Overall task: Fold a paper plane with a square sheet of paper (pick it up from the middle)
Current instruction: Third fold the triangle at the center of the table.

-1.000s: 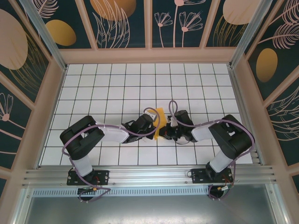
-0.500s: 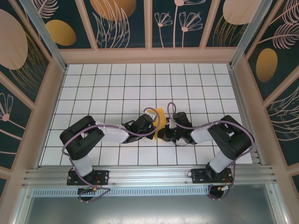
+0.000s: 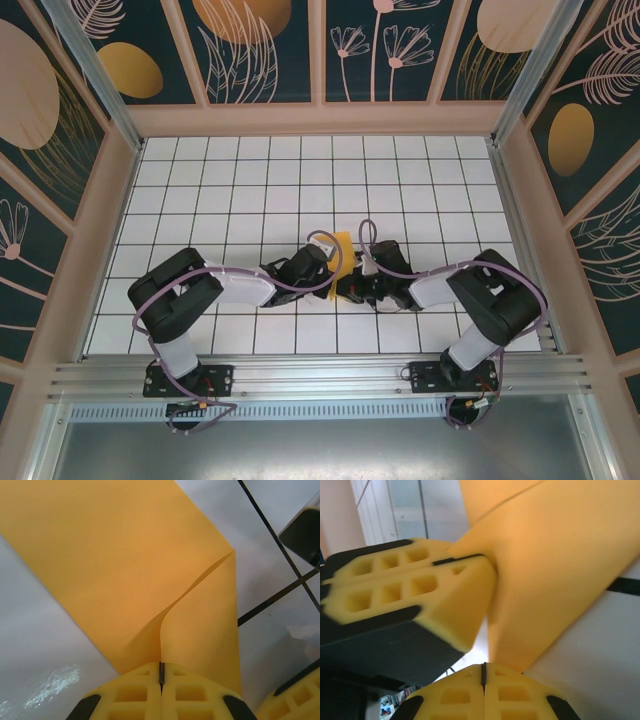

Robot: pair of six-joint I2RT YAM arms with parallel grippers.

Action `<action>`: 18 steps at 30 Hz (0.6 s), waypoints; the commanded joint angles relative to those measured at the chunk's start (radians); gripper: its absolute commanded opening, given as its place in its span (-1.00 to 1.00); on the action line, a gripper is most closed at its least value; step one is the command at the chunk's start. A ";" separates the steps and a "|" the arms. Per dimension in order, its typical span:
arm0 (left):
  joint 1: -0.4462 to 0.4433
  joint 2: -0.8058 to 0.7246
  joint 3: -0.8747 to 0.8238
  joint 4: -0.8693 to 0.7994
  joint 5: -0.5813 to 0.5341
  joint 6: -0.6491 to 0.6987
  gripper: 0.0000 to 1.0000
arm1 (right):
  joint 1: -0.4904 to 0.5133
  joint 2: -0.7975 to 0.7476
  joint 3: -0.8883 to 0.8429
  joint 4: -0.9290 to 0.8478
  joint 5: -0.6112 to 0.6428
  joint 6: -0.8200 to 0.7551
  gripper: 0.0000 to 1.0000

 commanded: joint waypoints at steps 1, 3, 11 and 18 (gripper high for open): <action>0.006 0.013 -0.018 -0.086 -0.025 0.001 -1.00 | 0.016 -0.014 -0.007 -0.002 0.012 0.007 -0.88; 0.007 0.013 -0.017 -0.084 -0.023 0.000 -1.00 | 0.024 0.001 -0.007 0.015 0.015 0.018 -0.87; 0.007 0.012 -0.021 -0.082 -0.023 -0.001 -1.00 | 0.048 0.087 0.026 -0.020 0.074 0.024 -0.88; 0.007 0.008 -0.026 -0.082 -0.028 -0.001 -1.00 | 0.055 0.020 0.036 -0.052 0.061 0.010 -0.87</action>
